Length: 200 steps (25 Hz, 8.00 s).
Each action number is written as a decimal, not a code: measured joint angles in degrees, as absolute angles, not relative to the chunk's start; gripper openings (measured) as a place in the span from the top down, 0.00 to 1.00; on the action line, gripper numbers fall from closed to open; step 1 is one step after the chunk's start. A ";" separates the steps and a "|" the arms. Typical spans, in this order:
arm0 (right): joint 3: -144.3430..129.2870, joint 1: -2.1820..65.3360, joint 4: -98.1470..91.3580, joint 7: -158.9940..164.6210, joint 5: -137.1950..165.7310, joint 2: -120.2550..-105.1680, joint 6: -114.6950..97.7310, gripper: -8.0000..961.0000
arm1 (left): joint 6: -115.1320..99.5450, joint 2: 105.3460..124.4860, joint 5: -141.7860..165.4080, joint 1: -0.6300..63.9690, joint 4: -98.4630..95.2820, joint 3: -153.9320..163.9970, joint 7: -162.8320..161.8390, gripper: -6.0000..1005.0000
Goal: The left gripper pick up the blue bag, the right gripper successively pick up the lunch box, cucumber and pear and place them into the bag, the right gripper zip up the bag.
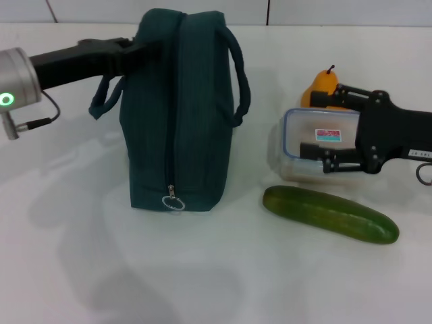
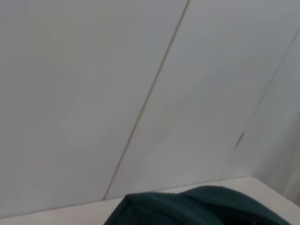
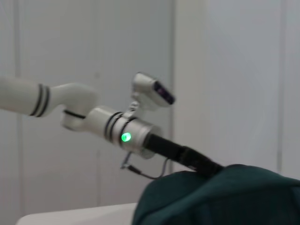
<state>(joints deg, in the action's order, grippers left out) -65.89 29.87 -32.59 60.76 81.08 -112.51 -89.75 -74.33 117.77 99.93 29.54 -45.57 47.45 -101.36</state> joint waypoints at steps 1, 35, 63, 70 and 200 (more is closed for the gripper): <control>-65.20 29.56 -32.45 60.64 81.08 -112.87 -89.24 0.08 | -74.23 117.47 99.92 30.38 -44.04 47.46 -100.60 0.56; -45.30 25.78 2.91 64.00 49.92 -116.18 -85.50 0.08 | -65.44 119.72 92.84 38.77 -34.94 49.56 -81.51 0.95; -46.84 27.61 3.99 86.38 60.31 -116.19 -74.82 0.08 | -65.83 119.72 85.09 39.03 -33.83 54.27 -76.06 0.95; -46.85 28.27 3.65 86.43 62.47 -116.18 -74.82 0.08 | -65.83 119.70 84.63 39.02 -33.84 54.78 -76.00 0.95; -53.41 20.04 -23.04 62.61 88.82 -112.21 -82.19 0.08 | -62.99 119.89 75.67 38.66 -30.14 54.70 -72.77 0.95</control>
<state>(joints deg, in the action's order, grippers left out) -53.41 20.04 -23.04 62.61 88.82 -112.21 -82.19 -62.99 119.89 75.67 38.66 -30.14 54.70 -72.77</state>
